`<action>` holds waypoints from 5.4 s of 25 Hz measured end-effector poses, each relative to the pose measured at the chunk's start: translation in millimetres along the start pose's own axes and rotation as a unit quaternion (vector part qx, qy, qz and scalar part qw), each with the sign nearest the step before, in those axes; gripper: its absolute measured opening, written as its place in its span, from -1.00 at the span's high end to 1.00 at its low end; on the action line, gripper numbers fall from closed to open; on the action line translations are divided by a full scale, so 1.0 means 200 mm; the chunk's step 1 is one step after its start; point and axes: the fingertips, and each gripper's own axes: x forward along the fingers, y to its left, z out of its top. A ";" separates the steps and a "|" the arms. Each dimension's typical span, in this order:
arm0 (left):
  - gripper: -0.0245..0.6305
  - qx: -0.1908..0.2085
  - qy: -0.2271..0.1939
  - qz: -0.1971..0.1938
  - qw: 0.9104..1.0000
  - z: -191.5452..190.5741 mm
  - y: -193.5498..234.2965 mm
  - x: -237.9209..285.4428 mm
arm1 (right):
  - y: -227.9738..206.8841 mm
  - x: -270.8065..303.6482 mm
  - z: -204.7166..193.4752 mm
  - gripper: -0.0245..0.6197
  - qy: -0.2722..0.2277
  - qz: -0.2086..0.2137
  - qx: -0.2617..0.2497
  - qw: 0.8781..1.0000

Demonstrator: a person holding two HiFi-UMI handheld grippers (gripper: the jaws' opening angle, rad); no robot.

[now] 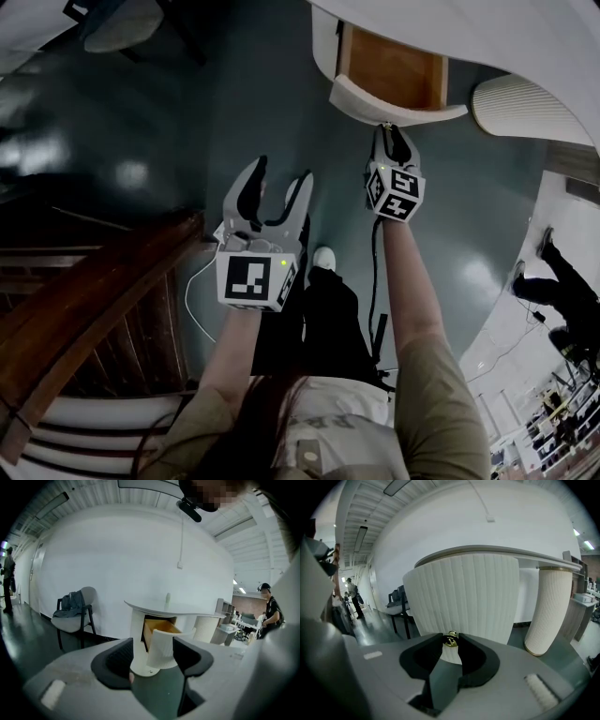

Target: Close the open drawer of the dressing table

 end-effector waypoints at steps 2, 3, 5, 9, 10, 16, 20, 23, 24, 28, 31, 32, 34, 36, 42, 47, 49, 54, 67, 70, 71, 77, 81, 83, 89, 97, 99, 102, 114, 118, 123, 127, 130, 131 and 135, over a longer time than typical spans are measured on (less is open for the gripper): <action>0.11 -0.001 0.000 0.000 1.000 0.01 0.01 0.01 | -0.01 0.01 0.01 0.59 -0.001 -0.002 0.003 1.000; 0.11 -0.002 -0.001 -0.001 1.000 0.01 0.01 0.01 | -0.01 0.02 0.02 0.59 -0.002 -0.004 0.004 1.000; 0.11 -0.003 -0.002 -0.001 1.000 0.01 0.02 0.01 | -0.02 0.03 0.02 0.59 -0.003 -0.007 0.006 1.000; 0.11 -0.004 -0.003 0.000 1.000 -0.01 0.05 0.01 | -0.02 0.06 0.02 0.59 -0.001 -0.008 0.005 1.000; 0.11 -0.003 -0.004 0.001 1.000 -0.01 0.06 0.02 | -0.02 0.07 0.02 0.59 0.000 -0.009 0.007 1.000; 0.11 -0.006 -0.002 0.002 1.000 -0.02 0.08 0.04 | -0.03 0.12 0.03 0.59 0.006 -0.014 0.015 1.000; 0.11 -0.007 0.003 0.004 1.000 -0.04 0.09 0.06 | -0.04 0.14 0.06 0.59 0.005 -0.015 0.013 1.000; 0.11 -0.006 0.006 0.003 1.000 -0.04 0.09 0.08 | -0.05 0.16 0.07 0.59 0.000 -0.014 0.012 1.000; 0.11 -0.005 0.007 0.003 1.000 -0.04 0.09 0.09 | -0.05 0.17 0.08 0.59 -0.003 -0.014 0.012 1.000; 0.11 -0.020 0.009 0.013 1.000 -0.04 0.10 0.11 | -0.05 0.21 0.11 0.59 -0.012 -0.010 0.011 1.000; 0.11 -0.017 0.008 0.013 1.000 -0.03 0.12 0.13 | -0.05 0.23 0.12 0.59 -0.016 -0.007 0.010 1.000; 0.11 -0.013 0.006 0.012 1.000 -0.02 0.12 0.14 | -0.05 0.23 0.13 0.59 -0.016 -0.007 0.010 1.000; 0.11 -0.012 0.003 0.011 1.000 -0.01 0.12 0.15 | -0.05 0.24 0.13 0.59 -0.017 -0.006 0.010 1.000; 0.11 -0.009 0.000 0.011 1.000 0.00 0.12 0.17 | -0.05 0.24 0.13 0.59 -0.017 -0.006 0.010 1.000; 0.11 -0.008 0.000 0.011 1.000 0.02 0.11 0.18 | -0.06 0.27 0.15 0.59 -0.014 -0.005 0.010 1.000; 0.11 0.007 -0.003 0.005 1.000 0.02 0.12 0.19 | -0.07 0.30 0.18 0.59 -0.012 -0.008 0.010 1.000; 0.11 0.001 -0.001 0.010 1.000 0.03 0.13 0.20 | -0.07 0.32 0.18 0.59 -0.012 -0.011 0.010 1.000; 0.11 0.012 -0.003 0.010 1.000 0.05 0.15 0.22 | -0.08 0.34 0.22 0.59 -0.015 -0.015 0.012 1.000; 0.11 -0.006 0.001 0.018 1.000 0.05 0.21 0.25 | -0.09 0.43 0.29 0.59 -0.022 -0.018 0.002 1.000; 0.11 -0.005 -0.001 0.020 1.000 0.06 0.22 0.27 | -0.09 0.45 0.30 0.59 -0.025 -0.017 0.002 1.000; 0.11 -0.004 -0.001 0.020 1.000 0.07 0.22 0.28 | -0.09 0.45 0.31 0.59 -0.025 -0.016 0.002 1.000; 0.11 0.015 -0.003 0.014 1.000 0.07 0.22 0.32 | -0.11 0.50 0.35 0.59 -0.031 -0.014 -0.001 0.999; 0.11 0.007 0.000 0.016 1.000 0.06 0.22 0.35 | -0.13 0.55 0.38 0.59 -0.034 -0.012 -0.007 0.999; 0.11 0.010 0.002 0.014 1.000 0.05 0.23 0.36 | -0.13 0.57 0.39 0.59 -0.035 -0.013 -0.011 0.999; 0.11 0.006 0.008 0.013 1.000 0.03 0.28 0.40 | -0.15 0.62 0.44 0.59 -0.044 -0.021 -0.014 0.999; 0.11 -0.012 0.010 0.014 1.000 0.01 0.32 0.44 | -0.15 0.65 0.47 0.59 -0.058 -0.024 -0.013 0.998; 0.11 -0.005 0.009 0.009 1.000 0.02 0.32 0.45 | -0.15 0.66 0.48 0.59 -0.061 -0.024 -0.013 0.998; 0.11 0.021 0.008 -0.004 1.000 0.01 0.32 0.48 | -0.15 0.68 0.49 0.59 -0.063 -0.024 -0.012 0.998; 0.11 0.014 0.008 -0.010 1.000 0.05 0.29 0.61 | -0.17 0.74 0.55 0.58 -0.075 -0.015 -0.008 0.997; 0.11 0.018 0.011 -0.014 1.000 0.05 0.27 0.64 | -0.17 0.75 0.55 0.58 -0.078 -0.011 -0.008 0.997; 0.11 0.028 0.017 -0.021 0.999 0.03 0.25 0.64 | -0.17 0.74 0.54 0.58 -0.077 -0.009 -0.008 0.997; 0.11 0.043 0.017 -0.025 0.999 0.03 0.24 0.63 | -0.17 0.74 0.54 0.58 -0.071 -0.013 -0.023 0.997; 0.11 0.034 0.016 -0.022 0.999 0.05 0.23 0.62 | -0.17 0.74 0.54 0.58 -0.070 -0.017 -0.032 0.997; 0.11 0.031 0.014 -0.020 0.999 0.06 0.22 0.61 | -0.17 0.74 0.55 0.58 -0.072 -0.017 -0.028 0.997; 0.11 0.019 0.009 -0.015 1.000 0.11 0.20 0.59 | -0.17 0.70 0.57 0.30 -0.079 -0.007 -0.009 0.997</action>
